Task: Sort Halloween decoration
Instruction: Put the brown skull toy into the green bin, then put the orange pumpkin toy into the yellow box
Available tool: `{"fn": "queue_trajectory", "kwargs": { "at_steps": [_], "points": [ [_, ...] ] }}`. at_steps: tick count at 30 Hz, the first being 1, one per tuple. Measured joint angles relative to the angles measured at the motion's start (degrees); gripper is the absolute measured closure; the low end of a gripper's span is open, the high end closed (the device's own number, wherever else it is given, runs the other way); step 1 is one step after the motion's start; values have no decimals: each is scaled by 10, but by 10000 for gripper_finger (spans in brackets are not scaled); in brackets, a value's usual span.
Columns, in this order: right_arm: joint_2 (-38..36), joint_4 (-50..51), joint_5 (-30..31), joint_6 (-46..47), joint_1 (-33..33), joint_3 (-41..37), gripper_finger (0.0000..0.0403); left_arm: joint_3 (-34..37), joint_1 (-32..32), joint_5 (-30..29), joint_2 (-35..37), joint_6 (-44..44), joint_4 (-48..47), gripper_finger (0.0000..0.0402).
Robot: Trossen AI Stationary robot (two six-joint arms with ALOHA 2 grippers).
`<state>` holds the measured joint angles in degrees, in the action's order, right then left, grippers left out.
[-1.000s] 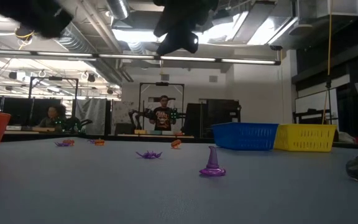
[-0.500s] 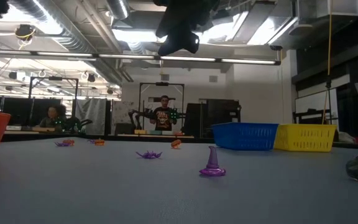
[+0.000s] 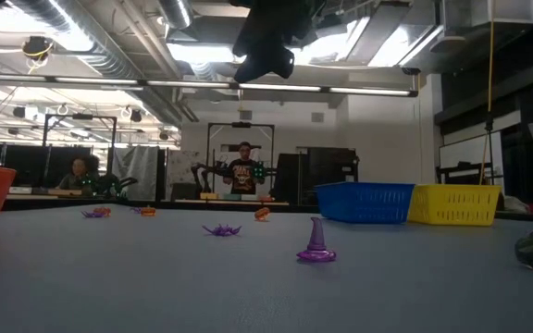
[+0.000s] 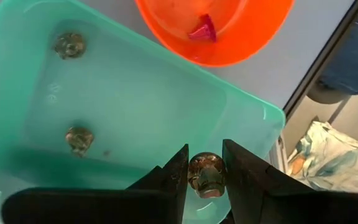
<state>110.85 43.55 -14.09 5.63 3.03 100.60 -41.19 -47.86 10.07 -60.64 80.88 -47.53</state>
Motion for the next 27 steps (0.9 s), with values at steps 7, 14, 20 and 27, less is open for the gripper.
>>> {"fn": "queue_trajectory", "kwargs": {
  "at_steps": [7,14,20,27],
  "points": [
    [0,0,0,0,0,0,194,0,0,-6,0,7,-3,308],
    [0,0,0,-3,0,-8,194,0,0,-22,0,43,-16,265],
    [0,3,0,-45,0,-37,194,0,0,-54,0,43,-15,238],
    [0,3,115,-99,-1,-63,194,0,0,-120,0,43,-13,233]
  ]
}}
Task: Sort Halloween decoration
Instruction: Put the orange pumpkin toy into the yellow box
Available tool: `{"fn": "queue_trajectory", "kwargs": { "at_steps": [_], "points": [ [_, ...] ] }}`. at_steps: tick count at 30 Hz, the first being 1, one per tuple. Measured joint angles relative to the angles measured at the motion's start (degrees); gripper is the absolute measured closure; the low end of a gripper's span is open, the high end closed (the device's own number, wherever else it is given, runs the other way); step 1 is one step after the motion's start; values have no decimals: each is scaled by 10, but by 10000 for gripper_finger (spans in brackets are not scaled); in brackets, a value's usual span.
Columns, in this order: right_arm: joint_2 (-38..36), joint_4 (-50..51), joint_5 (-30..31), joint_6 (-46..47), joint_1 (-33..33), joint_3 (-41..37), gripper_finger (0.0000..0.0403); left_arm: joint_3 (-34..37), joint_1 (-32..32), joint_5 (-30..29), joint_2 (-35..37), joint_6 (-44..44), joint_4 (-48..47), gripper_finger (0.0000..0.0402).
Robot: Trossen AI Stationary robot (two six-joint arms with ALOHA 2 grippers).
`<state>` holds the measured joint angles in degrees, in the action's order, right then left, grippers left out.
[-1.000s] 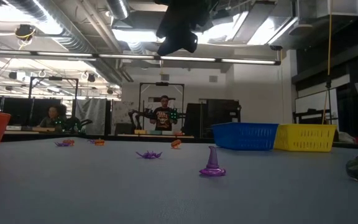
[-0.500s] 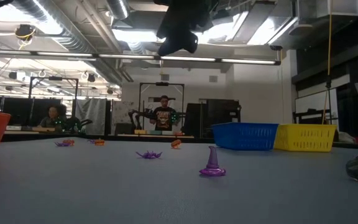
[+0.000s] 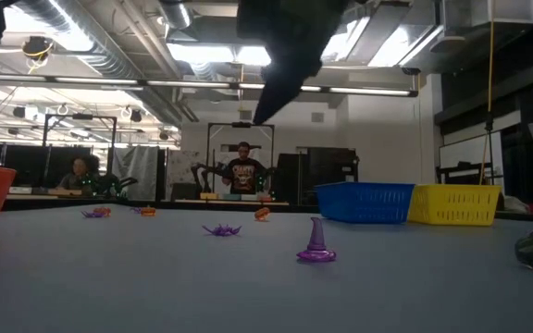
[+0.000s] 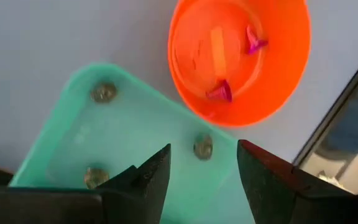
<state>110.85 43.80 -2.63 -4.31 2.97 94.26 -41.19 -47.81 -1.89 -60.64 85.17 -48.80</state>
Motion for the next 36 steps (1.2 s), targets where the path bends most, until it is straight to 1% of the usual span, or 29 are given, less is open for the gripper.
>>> {"fn": "queue_trajectory", "kwargs": {
  "at_steps": [2,5,8,13,18,25,28,30,32,36],
  "points": [
    [0,-4,54,-17,0,-10,194,0,0,-21,0,0,0,233],
    [0,-10,119,-35,-1,-30,194,0,0,-47,0,0,0,233],
    [0,-18,146,-40,-7,-54,194,0,0,-58,0,0,1,233],
    [0,-64,126,-80,-29,-102,194,0,0,-65,0,0,10,233],
    [0,-129,116,-85,-68,-134,194,0,0,-66,0,0,33,233],
    [0,-223,15,-129,-115,-167,194,0,0,-66,0,0,39,233],
    [0,-243,-14,-138,-125,-183,194,0,0,-71,0,0,39,233],
    [0,-253,-13,-142,-125,-194,194,0,0,-81,0,0,39,233],
    [0,-281,-2,-142,-125,-207,194,0,0,-92,0,0,39,233],
    [0,-324,1,-142,-124,-227,194,0,0,-108,0,-1,39,233]
  ]
}}
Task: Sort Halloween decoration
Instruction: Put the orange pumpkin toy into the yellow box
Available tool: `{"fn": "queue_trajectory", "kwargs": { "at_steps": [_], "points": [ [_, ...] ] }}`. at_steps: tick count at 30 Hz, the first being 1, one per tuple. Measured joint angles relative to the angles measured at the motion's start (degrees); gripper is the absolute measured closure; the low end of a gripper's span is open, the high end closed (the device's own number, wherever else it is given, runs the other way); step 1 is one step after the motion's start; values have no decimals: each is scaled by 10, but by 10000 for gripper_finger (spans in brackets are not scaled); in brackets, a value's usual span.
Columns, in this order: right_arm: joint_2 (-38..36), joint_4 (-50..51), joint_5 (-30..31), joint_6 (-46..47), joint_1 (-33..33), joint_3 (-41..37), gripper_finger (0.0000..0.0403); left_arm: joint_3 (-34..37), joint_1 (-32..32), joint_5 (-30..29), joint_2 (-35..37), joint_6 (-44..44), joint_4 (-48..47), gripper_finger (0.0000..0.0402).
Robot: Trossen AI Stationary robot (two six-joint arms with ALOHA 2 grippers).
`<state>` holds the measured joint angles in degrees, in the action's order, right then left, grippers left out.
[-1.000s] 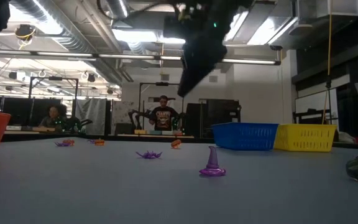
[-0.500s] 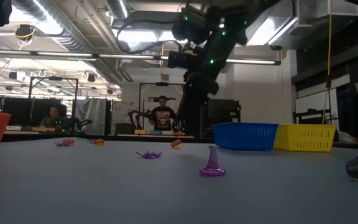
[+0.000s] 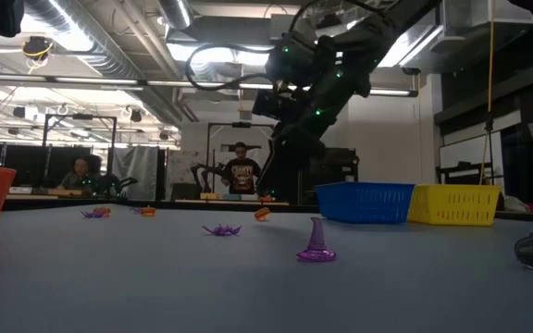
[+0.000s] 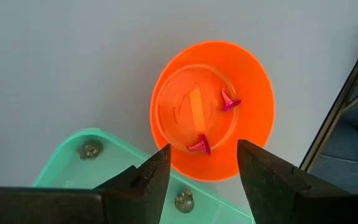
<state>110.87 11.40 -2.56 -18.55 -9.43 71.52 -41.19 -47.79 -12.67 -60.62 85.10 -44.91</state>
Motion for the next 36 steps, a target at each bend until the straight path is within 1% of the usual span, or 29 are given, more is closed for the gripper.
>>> {"fn": "queue_trajectory", "kwargs": {
  "at_steps": [2,5,11,19,36],
  "points": [
    [0,-24,12,1,0,-8,194,0,0,0,0,0,0,233],
    [0,-35,34,1,-1,-10,194,0,0,0,0,0,0,233],
    [29,-61,28,1,-5,-10,194,0,0,0,0,0,1,233],
    [62,-55,30,8,-12,-10,194,0,0,0,0,-2,5,233],
    [63,-42,29,17,-12,-8,197,0,0,1,0,-2,6,233]
  ]
}}
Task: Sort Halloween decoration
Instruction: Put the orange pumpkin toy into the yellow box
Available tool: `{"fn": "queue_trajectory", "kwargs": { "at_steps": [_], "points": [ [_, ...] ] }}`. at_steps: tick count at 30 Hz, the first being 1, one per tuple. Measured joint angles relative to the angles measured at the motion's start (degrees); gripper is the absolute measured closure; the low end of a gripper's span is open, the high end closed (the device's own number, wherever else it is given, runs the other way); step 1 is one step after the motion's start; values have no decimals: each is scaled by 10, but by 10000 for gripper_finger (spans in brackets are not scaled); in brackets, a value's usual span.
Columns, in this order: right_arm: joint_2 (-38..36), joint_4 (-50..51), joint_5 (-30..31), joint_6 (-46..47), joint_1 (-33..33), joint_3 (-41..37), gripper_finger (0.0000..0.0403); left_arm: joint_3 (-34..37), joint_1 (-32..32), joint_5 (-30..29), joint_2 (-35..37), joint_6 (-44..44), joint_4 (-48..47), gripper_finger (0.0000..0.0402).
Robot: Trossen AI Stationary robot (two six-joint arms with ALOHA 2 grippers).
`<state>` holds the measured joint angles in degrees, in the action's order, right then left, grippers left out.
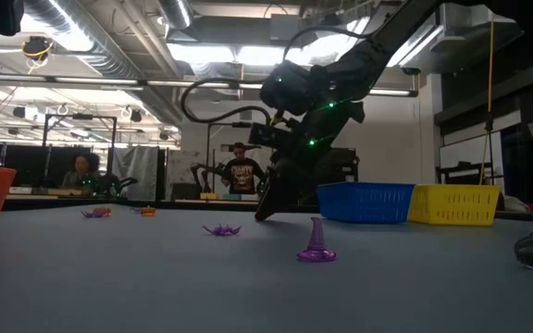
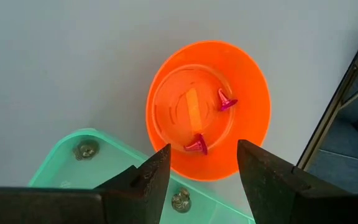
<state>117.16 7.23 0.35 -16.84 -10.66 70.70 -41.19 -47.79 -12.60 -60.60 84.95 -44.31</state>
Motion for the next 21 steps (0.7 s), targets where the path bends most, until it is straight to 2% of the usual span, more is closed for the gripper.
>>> {"fn": "queue_trajectory", "kwargs": {
  "at_steps": [4,13,16,21],
  "points": [
    [1,1,-28,14,0,0,227,0,0,0,0,0,0,233],
    [1,1,-30,15,-3,0,312,0,0,0,0,0,0,233],
    [1,1,-30,15,-3,-1,317,0,0,0,0,0,0,233],
    [1,1,-30,16,-3,-1,299,0,0,0,0,0,0,233]
  ]
}}
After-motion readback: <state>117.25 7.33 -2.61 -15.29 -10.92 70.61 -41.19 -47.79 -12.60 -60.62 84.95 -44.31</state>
